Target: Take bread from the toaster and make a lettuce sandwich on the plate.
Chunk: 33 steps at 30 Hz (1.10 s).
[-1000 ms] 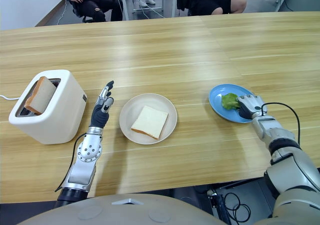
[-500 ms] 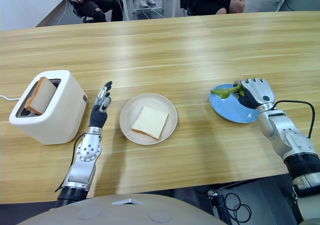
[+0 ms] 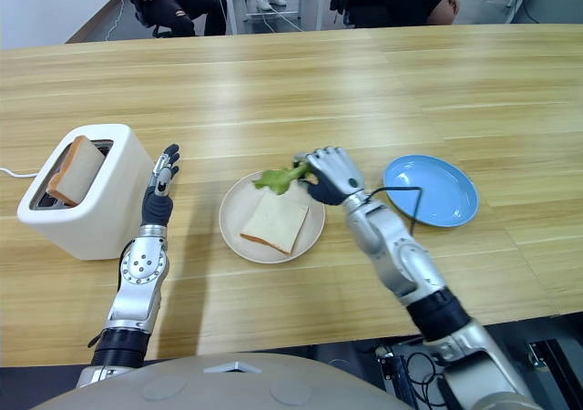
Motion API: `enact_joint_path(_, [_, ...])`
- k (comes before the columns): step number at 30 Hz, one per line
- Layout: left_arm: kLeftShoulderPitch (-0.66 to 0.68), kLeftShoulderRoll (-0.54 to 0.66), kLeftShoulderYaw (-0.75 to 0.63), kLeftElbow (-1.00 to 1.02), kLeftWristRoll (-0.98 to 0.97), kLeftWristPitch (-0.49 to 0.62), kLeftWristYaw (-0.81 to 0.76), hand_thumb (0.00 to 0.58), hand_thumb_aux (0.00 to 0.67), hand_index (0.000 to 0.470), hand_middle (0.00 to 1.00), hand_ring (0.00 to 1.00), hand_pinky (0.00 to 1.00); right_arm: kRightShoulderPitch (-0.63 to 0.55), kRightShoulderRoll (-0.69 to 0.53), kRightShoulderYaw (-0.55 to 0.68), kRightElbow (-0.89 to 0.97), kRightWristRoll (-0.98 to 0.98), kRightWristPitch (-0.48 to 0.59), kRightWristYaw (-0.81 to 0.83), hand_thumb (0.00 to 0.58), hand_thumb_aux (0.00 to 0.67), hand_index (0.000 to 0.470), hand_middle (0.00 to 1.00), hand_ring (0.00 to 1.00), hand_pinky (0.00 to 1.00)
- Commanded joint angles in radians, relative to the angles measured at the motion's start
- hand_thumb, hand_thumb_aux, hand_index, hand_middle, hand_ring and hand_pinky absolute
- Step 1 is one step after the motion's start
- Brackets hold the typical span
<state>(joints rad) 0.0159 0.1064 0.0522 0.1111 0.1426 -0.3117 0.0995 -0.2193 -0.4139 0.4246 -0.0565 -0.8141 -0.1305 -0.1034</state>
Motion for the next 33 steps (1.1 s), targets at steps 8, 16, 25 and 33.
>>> enact_joint_path(8, [0.007,0.002,-0.008,0.014,0.01,0.002,-0.005,0.0,0.0,0.0,0.0,0.0,0.0,-0.029,0.042,0.081,0.31,-0.05,-0.056,-0.058,0.58,0.67,0.46,1.0,1.0,1.0])
enact_joint_path(16, [0.022,0.0,-0.016,0.008,0.026,0.004,0.001,0.0,0.0,0.0,0.0,0.0,0.0,0.01,-0.01,0.072,0.289,-0.059,-0.059,-0.055,0.58,0.67,0.46,1.0,1.0,1.0])
enact_joint_path(25, [0.029,0.01,-0.011,0.001,0.025,0.005,-0.002,0.0,0.0,0.0,0.0,0.0,0.0,0.082,-0.055,0.022,0.095,-0.062,-0.025,0.01,0.027,0.016,0.011,0.0,0.0,0.0])
enact_joint_path(33, [0.028,0.016,-0.009,0.001,0.025,0.007,-0.005,0.0,0.0,0.0,0.0,0.0,0.0,0.161,-0.136,-0.062,-0.097,-0.061,0.018,0.097,0.0,0.0,0.0,0.0,0.0,0.0])
